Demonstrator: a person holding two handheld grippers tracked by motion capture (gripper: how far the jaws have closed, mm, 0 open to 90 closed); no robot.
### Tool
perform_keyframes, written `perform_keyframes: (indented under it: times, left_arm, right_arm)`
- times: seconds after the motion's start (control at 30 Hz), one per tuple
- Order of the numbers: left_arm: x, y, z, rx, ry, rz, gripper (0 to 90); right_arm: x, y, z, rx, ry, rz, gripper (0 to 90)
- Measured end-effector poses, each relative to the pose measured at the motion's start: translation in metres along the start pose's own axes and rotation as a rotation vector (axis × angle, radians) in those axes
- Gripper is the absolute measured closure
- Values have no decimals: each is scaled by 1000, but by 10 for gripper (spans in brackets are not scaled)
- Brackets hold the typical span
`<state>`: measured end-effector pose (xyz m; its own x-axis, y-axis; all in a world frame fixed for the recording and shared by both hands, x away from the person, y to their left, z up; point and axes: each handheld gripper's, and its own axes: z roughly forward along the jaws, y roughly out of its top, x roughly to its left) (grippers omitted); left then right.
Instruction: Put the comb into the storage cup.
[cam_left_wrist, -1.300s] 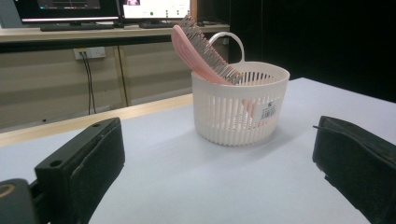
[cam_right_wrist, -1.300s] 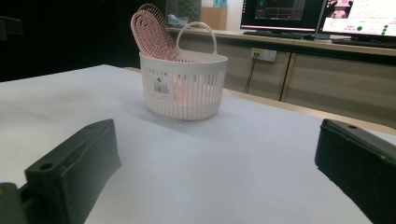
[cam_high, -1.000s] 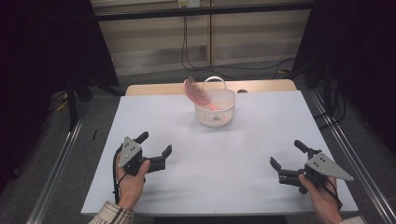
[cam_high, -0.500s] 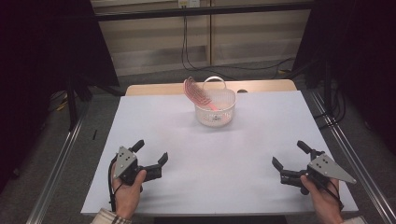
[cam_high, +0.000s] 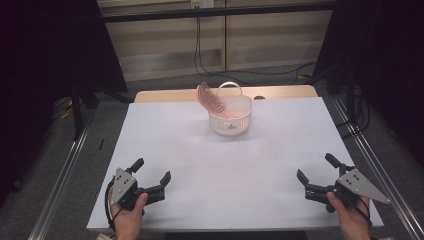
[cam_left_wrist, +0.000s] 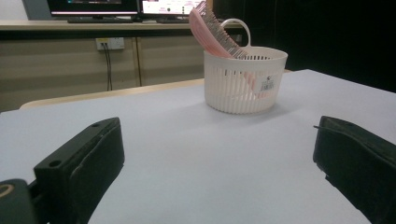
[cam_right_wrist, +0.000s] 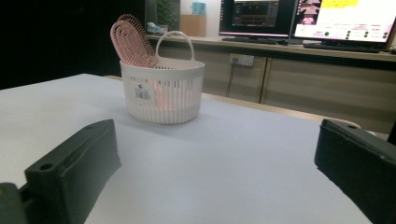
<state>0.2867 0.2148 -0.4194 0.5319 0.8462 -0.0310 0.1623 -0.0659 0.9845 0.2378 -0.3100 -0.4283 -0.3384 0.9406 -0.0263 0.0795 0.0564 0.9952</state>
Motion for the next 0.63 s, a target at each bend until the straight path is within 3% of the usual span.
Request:
perform_keyframes:
  times: [0.13, 0.2, 0.33, 0.4, 0.63]
  left_arm:
    - [1, -2, -3, 18, 20, -1, 19]
    - [2, -3, -2, 18, 11, -32, 17]
    - [3, -3, 0, 37, -4, -30, 17]
    - [4, -2, 1, 25, -17, -63, 17]
    - [3, -1, 4, 19, -42, -57, 17]
  right_arm:
    - [0, -4, -2, 12, -14, 12, 0]
    - [0, -4, -4, 11, -19, 10, 0]
    - [-1, -4, -1, 10, -25, 11, 0]
    - [-1, -4, 1, 8, -23, 14, 0]
    - [-1, -5, 2, 8, -18, 11, 0]
